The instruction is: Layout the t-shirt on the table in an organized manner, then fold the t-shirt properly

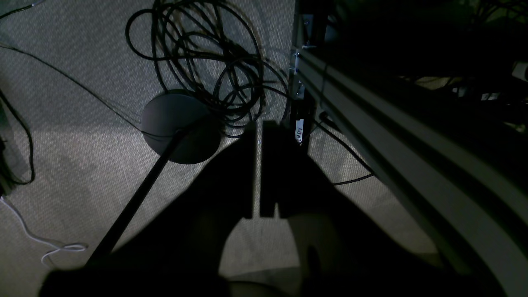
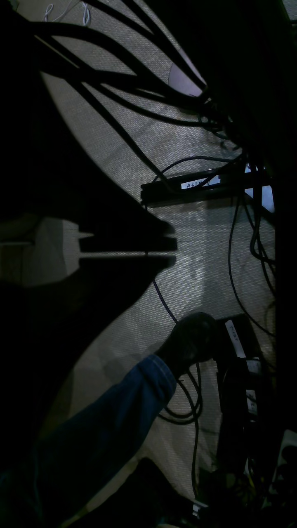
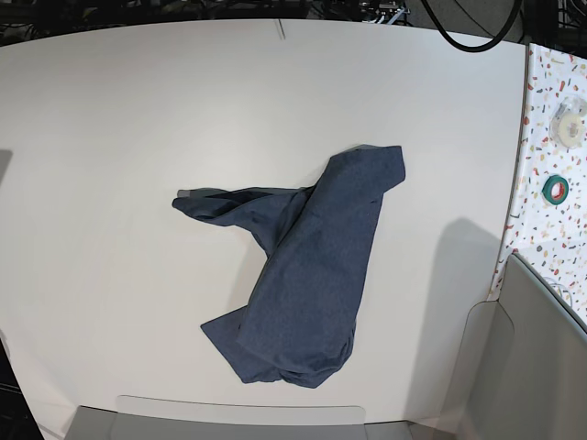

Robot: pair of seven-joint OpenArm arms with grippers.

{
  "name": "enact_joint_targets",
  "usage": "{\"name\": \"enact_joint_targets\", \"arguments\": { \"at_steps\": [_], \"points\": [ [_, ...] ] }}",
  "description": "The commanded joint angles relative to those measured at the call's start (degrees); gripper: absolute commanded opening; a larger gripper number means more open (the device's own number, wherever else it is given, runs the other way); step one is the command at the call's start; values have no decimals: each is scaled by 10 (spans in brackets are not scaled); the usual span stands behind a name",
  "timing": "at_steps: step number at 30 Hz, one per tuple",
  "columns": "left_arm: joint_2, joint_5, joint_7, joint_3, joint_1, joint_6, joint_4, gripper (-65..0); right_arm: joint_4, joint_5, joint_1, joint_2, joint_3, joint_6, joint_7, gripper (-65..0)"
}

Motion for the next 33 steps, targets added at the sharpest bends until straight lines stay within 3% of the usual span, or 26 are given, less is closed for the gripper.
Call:
{"name": "enact_joint_targets", "arguments": {
  "at_steps": [1,14,20,24,28,33],
  "points": [
    [1,-3,-5,-2,1,-1,2,-649,0,-2,-3,-1,2,-4,3,-650],
    [1,-3,-7,-2,0,-1,2,-649,26,-3,-10,-1,1,-4,4,-650],
    [1,-3,-71,-2,13,-1,2,-649,44,-95,-24,-5,2,-4,4,-650],
    [1,-3,-76,-2,25,-1,2,-649,51,-121,-33,-6,3,-4,4,-650],
    [1,-3,-78,-2,51,-1,17,-649,87,-120,-66,-6,4,-4,4,-650],
    [-4,-3,-75,-1,114,-1,102,-650,230,-119,-170,-5,4,-4,4,-650]
  ]
}}
